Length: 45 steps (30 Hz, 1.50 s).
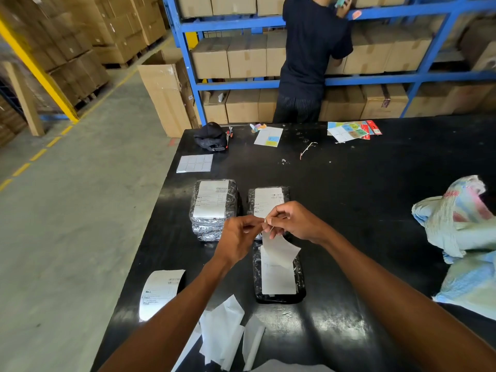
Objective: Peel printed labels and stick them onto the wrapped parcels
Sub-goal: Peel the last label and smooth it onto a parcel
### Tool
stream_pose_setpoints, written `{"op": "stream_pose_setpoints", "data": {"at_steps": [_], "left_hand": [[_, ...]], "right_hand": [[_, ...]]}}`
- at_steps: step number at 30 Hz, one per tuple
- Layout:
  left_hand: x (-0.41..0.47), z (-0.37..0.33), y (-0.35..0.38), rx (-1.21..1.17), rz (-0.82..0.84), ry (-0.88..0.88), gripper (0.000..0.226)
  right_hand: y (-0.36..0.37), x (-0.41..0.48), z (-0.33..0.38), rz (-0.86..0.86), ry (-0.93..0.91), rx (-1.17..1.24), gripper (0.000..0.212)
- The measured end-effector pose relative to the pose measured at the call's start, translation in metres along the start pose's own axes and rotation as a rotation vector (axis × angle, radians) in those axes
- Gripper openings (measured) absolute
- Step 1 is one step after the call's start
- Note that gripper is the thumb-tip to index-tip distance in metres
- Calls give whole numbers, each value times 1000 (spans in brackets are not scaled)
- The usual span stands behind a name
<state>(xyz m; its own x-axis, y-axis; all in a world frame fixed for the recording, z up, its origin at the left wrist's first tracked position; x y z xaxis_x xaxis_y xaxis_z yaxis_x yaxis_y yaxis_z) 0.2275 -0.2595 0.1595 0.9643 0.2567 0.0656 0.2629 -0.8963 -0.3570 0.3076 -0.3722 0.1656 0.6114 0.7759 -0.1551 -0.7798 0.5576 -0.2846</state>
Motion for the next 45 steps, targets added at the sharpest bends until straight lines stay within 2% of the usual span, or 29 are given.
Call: {"op": "stream_pose_setpoints", "data": {"at_steps": [6,9,15,21,25,27,29,31,34,36,37,39,43,45], "left_hand": [[0,5,-3,-94,-27,-65,15],[-1,13,-7,-152,-114,-146,13],[-4,24,3,-404,-137,-316,7],[-4,26,10,-477,-171,-362,13],[-2,23,11,-482,-204,-344,15],[0,20,10,-468,-223,-315,16],[2,16,9,-433,-227,-269,14],[2,10,8,-393,-235,-212,12],[2,0,6,-296,-265,-113,9],[1,-4,9,-214,-266,-70,10],[0,-7,12,-180,-257,-51,11],[-3,-12,20,-133,-236,-15,11],[-5,-13,35,-126,-138,36,6],[-8,-1,31,-110,-186,4,21]], "right_hand": [[-1,0,3,-12,-19,34,18],[0,0,0,-25,-18,69,16],[-9,-2,-11,-130,21,122,17],[-28,-8,-15,-304,-6,172,11],[-27,-11,-13,-271,-54,144,7],[-29,-13,-16,-303,-71,61,19],[-30,-14,-19,-327,-87,-38,20],[-23,-14,-20,-270,-101,-137,23],[-4,-17,-31,-124,-9,-239,59],[4,-22,-38,-114,57,-286,80],[8,-24,-38,-129,59,-304,72],[12,-26,-36,-181,38,-306,33],[12,-25,-64,-238,78,-171,25],[17,-25,-84,-170,148,26,13]]}}
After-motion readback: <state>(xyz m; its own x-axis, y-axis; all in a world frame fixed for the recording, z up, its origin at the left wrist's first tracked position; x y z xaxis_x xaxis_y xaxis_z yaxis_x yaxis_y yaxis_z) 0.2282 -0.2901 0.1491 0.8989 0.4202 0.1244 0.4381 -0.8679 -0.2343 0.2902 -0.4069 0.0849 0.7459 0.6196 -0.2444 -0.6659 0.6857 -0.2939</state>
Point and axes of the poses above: each hand's wrist, its own x-axis towards the middle knuckle, its own y-axis out of the palm, z = x × y, the point moved 9 cm from there along x, towards the middle knuckle, and after that the axes turned 2 degrees about x, right-handed, at the moved point
